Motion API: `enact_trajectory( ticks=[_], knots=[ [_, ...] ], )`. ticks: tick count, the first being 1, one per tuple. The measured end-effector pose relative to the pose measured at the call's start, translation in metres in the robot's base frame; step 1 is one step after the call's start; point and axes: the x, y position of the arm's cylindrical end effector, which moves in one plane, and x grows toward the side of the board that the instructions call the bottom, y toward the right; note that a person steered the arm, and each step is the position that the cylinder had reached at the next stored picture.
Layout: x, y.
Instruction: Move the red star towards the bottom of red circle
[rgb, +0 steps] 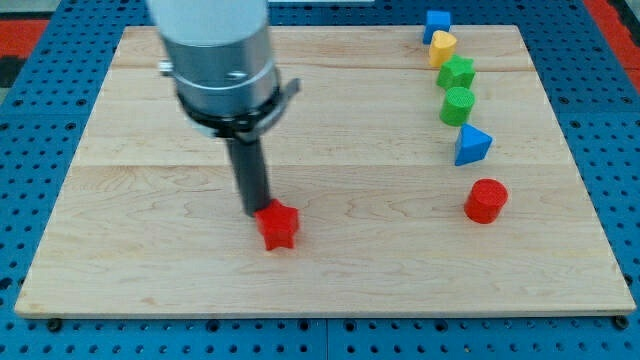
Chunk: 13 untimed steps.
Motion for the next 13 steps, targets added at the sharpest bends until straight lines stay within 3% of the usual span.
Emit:
enact_trajectory(
  ticks=[3, 4, 5, 6, 7, 8, 9, 11, 13],
  knots=[
    [0.106, 0.005],
    [0.098, 0.017],
    [0.062, 0.027],
    [0.06, 0.078],
    [0.075, 0.077],
    [0.085, 0.03],
    [0.08, 0.061],
    [0.111, 0.121],
    [0.075, 0.14]
  ],
)
